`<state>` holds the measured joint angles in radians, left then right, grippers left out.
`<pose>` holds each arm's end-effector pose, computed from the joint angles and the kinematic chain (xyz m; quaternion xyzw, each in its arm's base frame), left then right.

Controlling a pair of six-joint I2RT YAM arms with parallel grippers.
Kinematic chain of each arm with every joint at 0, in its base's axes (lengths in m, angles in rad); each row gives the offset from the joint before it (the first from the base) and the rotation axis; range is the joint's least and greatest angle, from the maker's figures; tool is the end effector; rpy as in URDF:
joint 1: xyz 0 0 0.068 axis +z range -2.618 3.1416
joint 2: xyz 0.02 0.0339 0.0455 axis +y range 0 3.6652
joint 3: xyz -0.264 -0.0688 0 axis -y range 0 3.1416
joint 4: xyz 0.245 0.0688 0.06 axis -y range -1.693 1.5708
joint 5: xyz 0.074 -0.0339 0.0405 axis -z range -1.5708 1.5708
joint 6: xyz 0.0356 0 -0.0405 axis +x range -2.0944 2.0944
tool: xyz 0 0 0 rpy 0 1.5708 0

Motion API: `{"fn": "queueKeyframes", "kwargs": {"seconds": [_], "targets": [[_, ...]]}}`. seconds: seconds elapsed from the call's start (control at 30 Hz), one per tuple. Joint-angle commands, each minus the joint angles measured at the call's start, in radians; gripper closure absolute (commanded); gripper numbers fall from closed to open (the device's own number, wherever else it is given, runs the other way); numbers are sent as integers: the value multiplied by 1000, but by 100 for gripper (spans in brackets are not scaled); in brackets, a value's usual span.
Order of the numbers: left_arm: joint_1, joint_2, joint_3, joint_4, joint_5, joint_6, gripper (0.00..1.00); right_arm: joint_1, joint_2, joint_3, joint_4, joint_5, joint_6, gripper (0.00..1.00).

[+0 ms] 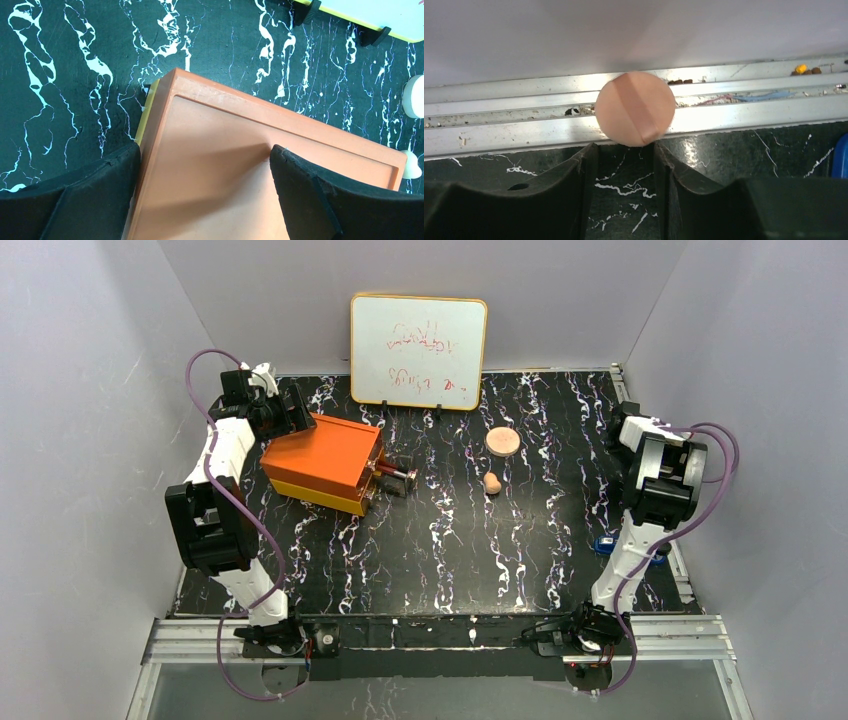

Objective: Organize the makeup
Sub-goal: Move the makeup tool to the center of the board.

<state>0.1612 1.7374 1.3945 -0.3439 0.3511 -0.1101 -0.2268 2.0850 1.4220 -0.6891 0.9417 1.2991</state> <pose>0.3946 0.0518 0.2799 -0.0463 0.8919 -0.1471 0.4251 0.3837 -0.1181 0.1472 0.6480 0.6061 -0.3380 0.3140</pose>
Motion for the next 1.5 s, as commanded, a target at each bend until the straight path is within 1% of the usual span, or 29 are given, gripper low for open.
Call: {"fn": "queueKeyframes", "kwargs": {"seconds": [0.0,0.13,0.27,0.37,0.43,0.57,0.73,0.9,1.07,1.23,1.37,1.4,1.47], "targets": [[-42,41,-52,-172,-14,41,4,-3,49,34,-163,-55,109,50],[-42,40,-54,-169,-15,41,4,-3,61,43,-171,-57,112,58],[-42,39,-54,-169,-16,41,4,-3,51,43,-191,-47,141,57],[-42,42,-55,-168,-15,41,4,-4,17,21,-169,-33,150,57],[-42,43,-55,-169,-15,41,4,-10,12,21,-172,-27,152,56],[-42,45,-52,-168,-12,41,4,-18,21,41,-235,-12,211,55],[-42,45,-54,-167,-8,41,4,-22,10,18,-266,3,285,54],[-42,49,-50,-167,-5,41,4,-25,-13,1,-252,23,289,52],[-42,51,-48,-168,-2,41,4,-39,-9,7,-246,29,287,43],[-42,50,-48,-167,-4,41,4,-55,-5,10,-211,23,257,43],[-41,54,-46,-168,-3,41,4,-67,3,19,-196,14,240,45],[-41,54,-46,-167,-3,41,4,-68,5,20,-191,14,235,47],[-42,54,-46,-167,-6,42,4,-73,6,20,-180,13,223,56]]}}
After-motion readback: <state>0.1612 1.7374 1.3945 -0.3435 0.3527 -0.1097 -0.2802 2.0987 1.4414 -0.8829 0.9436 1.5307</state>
